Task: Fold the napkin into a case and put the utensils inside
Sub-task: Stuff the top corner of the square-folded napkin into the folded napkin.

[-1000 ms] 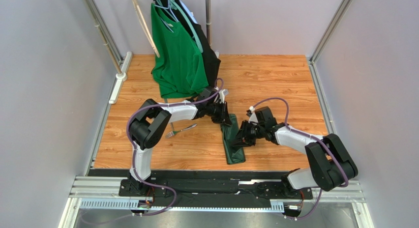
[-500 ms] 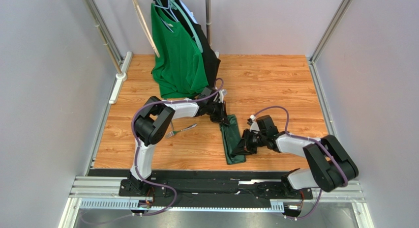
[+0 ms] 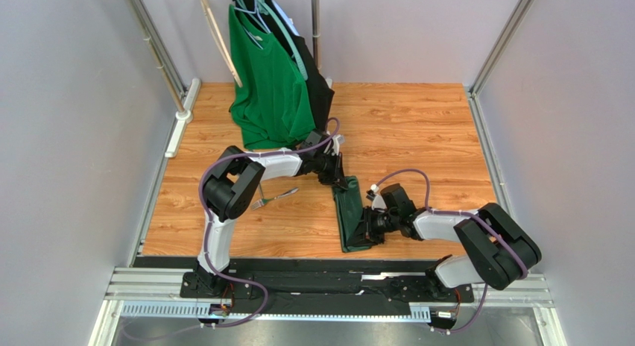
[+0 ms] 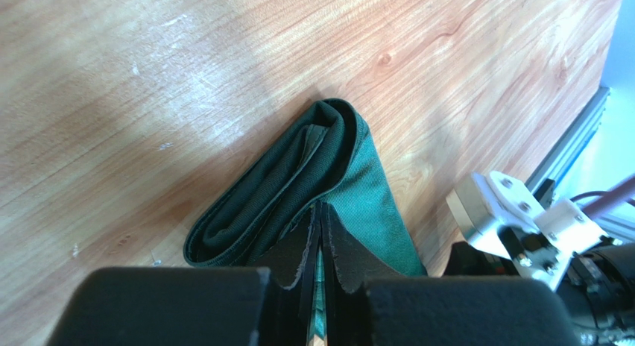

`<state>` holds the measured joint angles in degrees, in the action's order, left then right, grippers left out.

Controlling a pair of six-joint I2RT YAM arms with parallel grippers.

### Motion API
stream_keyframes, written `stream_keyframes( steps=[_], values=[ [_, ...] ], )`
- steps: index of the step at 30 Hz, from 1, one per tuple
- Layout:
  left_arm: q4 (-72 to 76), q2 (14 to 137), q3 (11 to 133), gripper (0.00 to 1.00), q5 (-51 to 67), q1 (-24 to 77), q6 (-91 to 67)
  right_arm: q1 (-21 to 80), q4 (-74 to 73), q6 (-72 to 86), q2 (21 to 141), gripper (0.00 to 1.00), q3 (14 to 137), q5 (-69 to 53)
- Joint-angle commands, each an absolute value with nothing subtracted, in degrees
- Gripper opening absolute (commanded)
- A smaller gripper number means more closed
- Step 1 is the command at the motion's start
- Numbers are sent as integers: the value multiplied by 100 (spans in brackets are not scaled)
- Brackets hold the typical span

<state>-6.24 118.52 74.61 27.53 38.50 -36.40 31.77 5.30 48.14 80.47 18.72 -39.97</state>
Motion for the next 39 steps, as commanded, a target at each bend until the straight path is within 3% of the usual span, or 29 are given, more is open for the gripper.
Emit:
stream_keyframes(
  steps=[1,6,8,9,13,16,21,23,29,37,39],
  values=[
    [-834,11567,7725,13,2558,3823,-3349,3252,354,4625,7718,15,2082,-3771],
    [-1063,10813,7603,38,2505,3823,-3270,3243,-1394,3772,6884,21,2680,-2833],
    [-1221,10601,7576,41,2391,3823,-3261,3235,-1704,3412,6742,26,2979,-2489],
    [-1300,10399,7585,54,2347,3823,-3243,3243,-1836,3323,6680,27,3075,-2183],
    [-1773,10099,7698,71,1987,3823,-3138,3234,-1513,2980,6899,49,3532,-1504],
    [-2265,10247,7997,82,1723,3823,-2945,3225,-1179,2839,7319,54,3787,-1012],
    [-2496,10819,8270,80,1644,3806,-2891,3252,-275,2498,7804,58,4131,-906],
    [-2400,10915,8288,72,1679,3788,-2935,3269,-298,2339,7945,59,4323,-827],
    [-2364,11144,8446,63,1819,3770,-2997,3287,210,1793,7814,58,4061,-572],
    [-2373,11338,8420,48,1828,3770,-3085,3340,913,1600,7752,51,3604,-527],
    [-2434,11426,8464,40,1837,3762,-3085,3436,1063,1320,7787,51,3595,-414]
  ],
)
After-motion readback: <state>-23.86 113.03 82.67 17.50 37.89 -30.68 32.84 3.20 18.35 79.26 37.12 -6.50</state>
